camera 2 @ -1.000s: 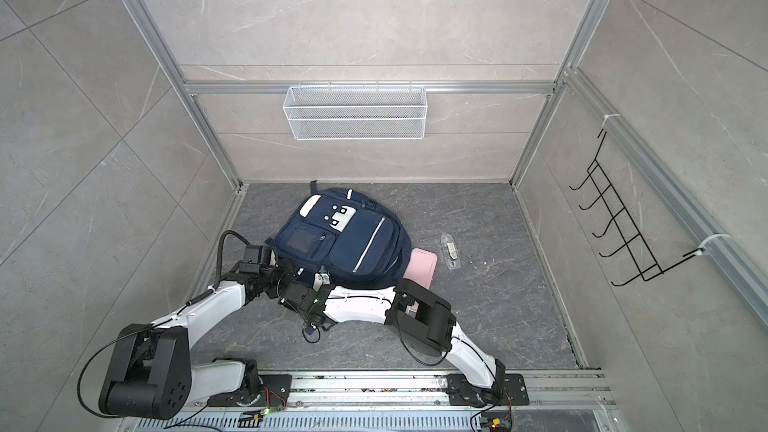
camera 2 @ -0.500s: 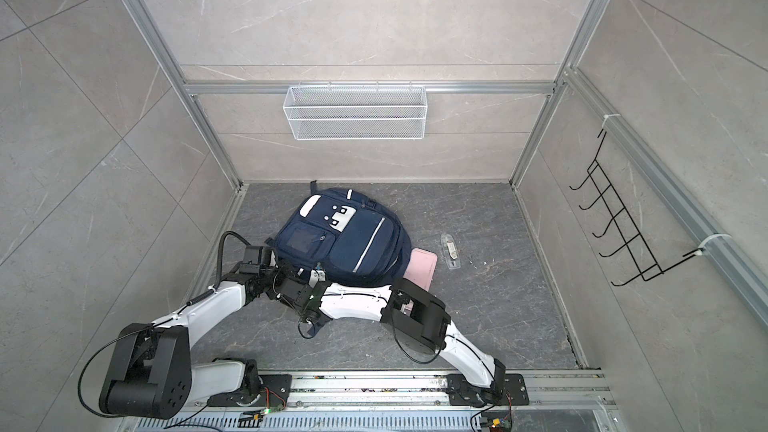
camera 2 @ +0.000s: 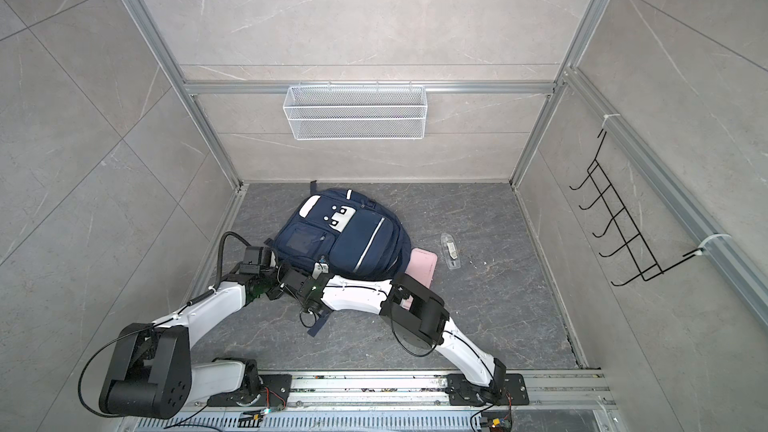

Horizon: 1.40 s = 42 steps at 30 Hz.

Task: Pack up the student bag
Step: 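Hold the backpack with the left gripper while the right gripper grasps the zipper pull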

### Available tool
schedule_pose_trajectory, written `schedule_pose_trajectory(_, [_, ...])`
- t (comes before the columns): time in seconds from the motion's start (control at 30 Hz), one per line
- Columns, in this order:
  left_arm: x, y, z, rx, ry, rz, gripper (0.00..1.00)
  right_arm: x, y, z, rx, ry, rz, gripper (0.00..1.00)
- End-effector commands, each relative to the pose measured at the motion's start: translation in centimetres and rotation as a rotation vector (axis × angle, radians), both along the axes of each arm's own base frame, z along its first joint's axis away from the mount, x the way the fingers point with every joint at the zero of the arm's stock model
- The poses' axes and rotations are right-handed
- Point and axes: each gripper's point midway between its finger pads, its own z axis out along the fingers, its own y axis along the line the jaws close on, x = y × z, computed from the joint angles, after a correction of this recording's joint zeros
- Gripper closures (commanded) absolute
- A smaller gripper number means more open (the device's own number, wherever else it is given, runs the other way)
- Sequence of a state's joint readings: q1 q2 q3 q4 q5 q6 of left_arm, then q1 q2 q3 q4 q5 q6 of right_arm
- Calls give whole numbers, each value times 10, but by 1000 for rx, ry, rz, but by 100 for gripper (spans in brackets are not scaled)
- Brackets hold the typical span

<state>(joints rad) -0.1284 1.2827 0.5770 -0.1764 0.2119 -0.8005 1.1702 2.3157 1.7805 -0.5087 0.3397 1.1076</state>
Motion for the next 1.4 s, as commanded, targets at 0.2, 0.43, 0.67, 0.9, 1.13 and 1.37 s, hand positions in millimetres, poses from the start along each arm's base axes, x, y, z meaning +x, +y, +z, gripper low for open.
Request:
schedule_pose_trajectory(0.2, [6, 7, -3, 51, 26, -1, 100, -23, -25, -9, -102, 12, 50, 100])
schedule_pose_trajectory(0.43, [21, 17, -7, 47, 36, 60, 100, -32, -51, 25, -131, -27, 124, 100])
schedule_pose_trajectory(0.67, [30, 39, 4, 22, 14, 146, 100, -43, -115, 31, -198, -26, 117, 100])
schedule_pose_trajectory(0.9, [34, 58, 13, 23, 0, 209, 100, -41, -186, 37, -242, -31, 50, 100])
schedule_pose_trajectory(1.13, [52, 68, 21, 19, -13, 263, 99, -37, -202, 42, -241, -27, 82, 100])
schedule_pose_trajectory(1.37, [93, 60, 39, -17, -27, 203, 95, -46, -131, 41, -137, 11, 259, 100])
